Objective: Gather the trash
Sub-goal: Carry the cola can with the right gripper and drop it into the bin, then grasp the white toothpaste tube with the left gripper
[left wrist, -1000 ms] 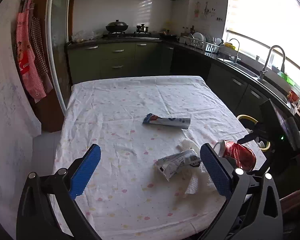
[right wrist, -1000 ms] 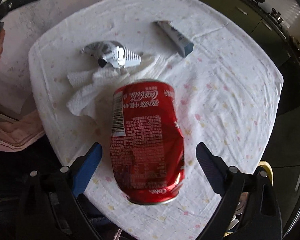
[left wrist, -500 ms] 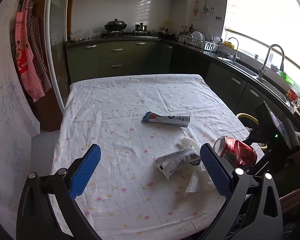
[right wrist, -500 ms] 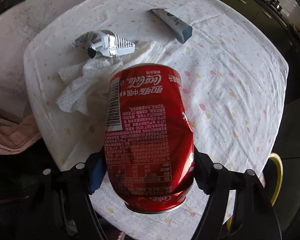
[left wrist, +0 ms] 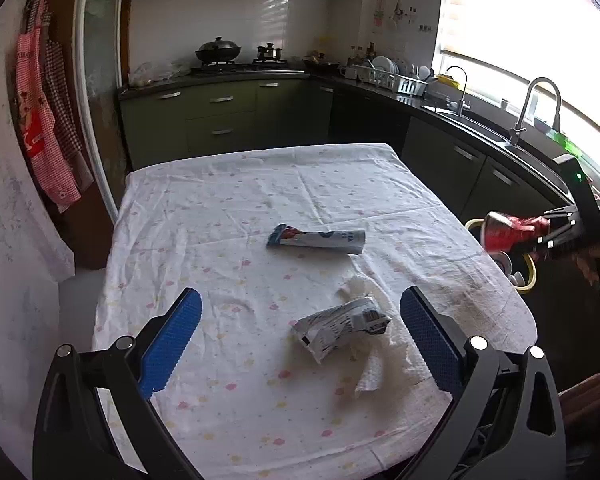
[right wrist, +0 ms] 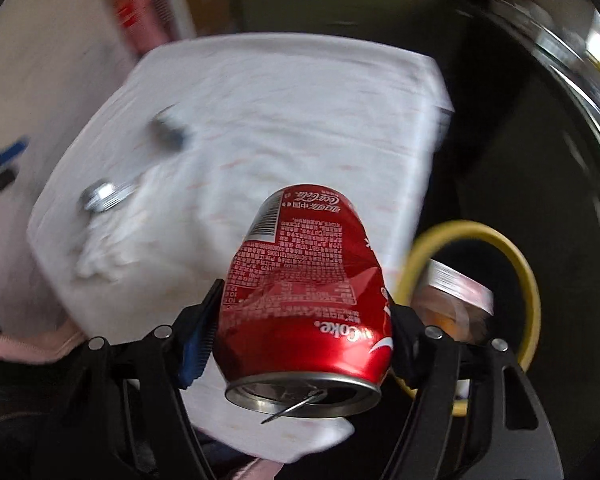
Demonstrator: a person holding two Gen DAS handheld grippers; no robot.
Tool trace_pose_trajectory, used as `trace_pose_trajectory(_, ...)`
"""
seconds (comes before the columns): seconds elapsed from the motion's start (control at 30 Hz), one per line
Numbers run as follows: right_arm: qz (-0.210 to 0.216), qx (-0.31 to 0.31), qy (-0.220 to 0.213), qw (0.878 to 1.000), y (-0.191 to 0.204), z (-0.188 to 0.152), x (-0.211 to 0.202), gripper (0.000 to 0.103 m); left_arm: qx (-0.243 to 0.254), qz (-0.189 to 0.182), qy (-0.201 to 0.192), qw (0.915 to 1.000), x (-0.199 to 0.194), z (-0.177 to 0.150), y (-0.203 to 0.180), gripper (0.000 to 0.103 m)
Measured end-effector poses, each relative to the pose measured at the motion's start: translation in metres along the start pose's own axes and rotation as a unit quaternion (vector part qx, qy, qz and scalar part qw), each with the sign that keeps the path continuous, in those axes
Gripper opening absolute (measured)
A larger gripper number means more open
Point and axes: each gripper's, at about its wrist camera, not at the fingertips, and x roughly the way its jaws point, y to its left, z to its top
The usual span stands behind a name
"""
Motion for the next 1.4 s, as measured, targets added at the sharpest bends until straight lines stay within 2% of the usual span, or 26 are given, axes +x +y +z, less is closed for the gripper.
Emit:
trace_pose_trajectory(0.23, -0.033, 0.115, 0.015, 0.993, -0.088, -0.015, 0.013, 0.067, 0.015, -0.007, 0.004, 0.9999, 0.006, 0.003, -0.013, 0.098)
trace_pose_trajectory(0.47, -0.042, 0.216, 0.024, 0.975, -0.154, -0.031, 0.041, 0.068, 0.023, -0.008, 0.007, 0.9997, 0.009, 0.007, -0.019, 0.098)
trace_pose_trajectory(0.53, -0.046, 0.237, 0.024, 0.970, -0.164, -0.036, 0.046, 0.075, 0.025, -0.009, 0.009, 0.9996, 0.010, 0.008, -0.021, 0.098)
trace_pose_trajectory(0.67, -0.044, 0.247, 0.000, 0.968, -0.159, -0.040, 0.036, 0.076, 0.032, -0.011, 0.015, 0.9993, 0.015, 0.008, -0.025, 0.098)
trace_pose_trajectory(0.83, -0.033, 0.224, -0.029, 0.973, -0.134, -0.042, 0.012, 0.076, 0.038, -0.016, 0.021, 0.9989, 0.022, 0.009, -0.029, 0.098)
trace_pose_trajectory(1.03, -0.014, 0.185, -0.037, 0.982, -0.097, -0.040, -0.002, 0.077, 0.067, -0.060, 0.029, 0.9955, 0.033, 0.004, -0.031, 0.098)
trace_pose_trajectory(1.17, -0.008, 0.160, -0.037, 0.986, -0.078, -0.037, -0.004, 0.077, 0.109, -0.092, 0.042, 0.9888, 0.043, -0.001, -0.035, 0.098)
trace_pose_trajectory(1.27, -0.005, 0.146, -0.033, 0.989, -0.069, -0.034, -0.001, 0.077, 0.151, -0.118, 0.048, 0.9802, 0.049, -0.004, -0.039, 0.092)
trace_pose_trajectory(1.4, 0.001, 0.135, -0.025, 0.990, -0.061, -0.034, 0.002, 0.077, 0.211, -0.160, 0.062, 0.9623, 0.058, -0.004, -0.043, 0.085)
